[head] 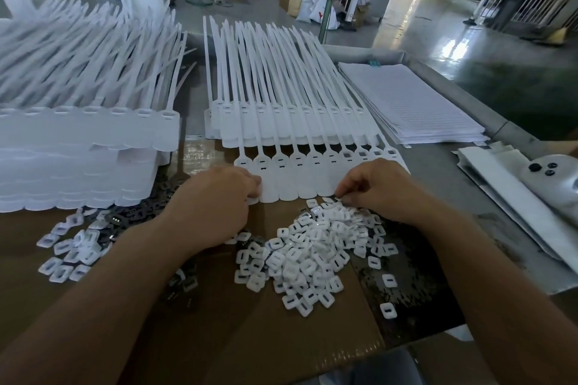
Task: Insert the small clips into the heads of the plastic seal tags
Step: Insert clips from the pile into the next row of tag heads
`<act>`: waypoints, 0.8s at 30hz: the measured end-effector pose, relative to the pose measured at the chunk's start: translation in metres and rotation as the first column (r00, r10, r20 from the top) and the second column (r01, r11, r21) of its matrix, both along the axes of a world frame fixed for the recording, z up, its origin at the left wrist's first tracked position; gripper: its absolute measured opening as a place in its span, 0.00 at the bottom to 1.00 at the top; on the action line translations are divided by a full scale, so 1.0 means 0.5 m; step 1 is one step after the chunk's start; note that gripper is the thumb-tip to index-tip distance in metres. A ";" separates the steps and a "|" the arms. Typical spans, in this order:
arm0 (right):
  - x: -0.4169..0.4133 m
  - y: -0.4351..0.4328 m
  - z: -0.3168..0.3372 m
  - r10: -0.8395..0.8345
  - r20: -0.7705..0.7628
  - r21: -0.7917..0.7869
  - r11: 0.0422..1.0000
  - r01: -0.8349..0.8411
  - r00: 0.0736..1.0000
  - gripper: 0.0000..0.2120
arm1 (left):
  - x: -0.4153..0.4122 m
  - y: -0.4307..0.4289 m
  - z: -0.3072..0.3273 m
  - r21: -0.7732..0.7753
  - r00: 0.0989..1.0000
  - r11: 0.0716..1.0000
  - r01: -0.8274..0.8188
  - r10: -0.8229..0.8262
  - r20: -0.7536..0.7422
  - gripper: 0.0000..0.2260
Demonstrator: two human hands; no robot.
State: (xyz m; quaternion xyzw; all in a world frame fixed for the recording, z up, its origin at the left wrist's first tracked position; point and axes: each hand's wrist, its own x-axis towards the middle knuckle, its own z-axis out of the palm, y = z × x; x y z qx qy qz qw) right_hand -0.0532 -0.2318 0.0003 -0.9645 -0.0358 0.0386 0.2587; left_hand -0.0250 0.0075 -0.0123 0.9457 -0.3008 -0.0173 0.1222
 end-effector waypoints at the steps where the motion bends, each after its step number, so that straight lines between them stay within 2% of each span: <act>1: 0.001 0.001 -0.001 0.001 -0.003 -0.007 1.000 -0.001 1.000 0.11 | 0.000 0.000 0.000 -0.004 1.000 1.000 -0.001 0.001 -0.001 0.19; 7: 0.006 -0.004 -0.005 -0.014 0.054 0.016 1.000 0.013 0.998 0.14 | 0.002 0.002 -0.005 -0.030 1.000 1.000 0.003 -0.003 -0.001 0.20; 12: 0.042 -0.027 -0.006 -0.167 0.156 0.134 0.980 0.146 0.974 0.14 | 0.003 0.002 -0.001 -0.023 1.000 1.000 0.000 0.000 -0.021 0.20; 17: 0.089 -0.046 -0.018 -0.284 0.230 0.084 0.959 0.272 0.931 0.10 | 0.003 -0.003 0.006 0.035 0.999 0.999 0.000 0.001 -0.037 0.21; 24: 0.105 -0.038 -0.027 -0.223 0.263 0.018 0.974 0.226 0.939 0.09 | -0.001 -0.002 0.005 0.016 1.000 1.000 -0.015 0.015 -0.026 0.21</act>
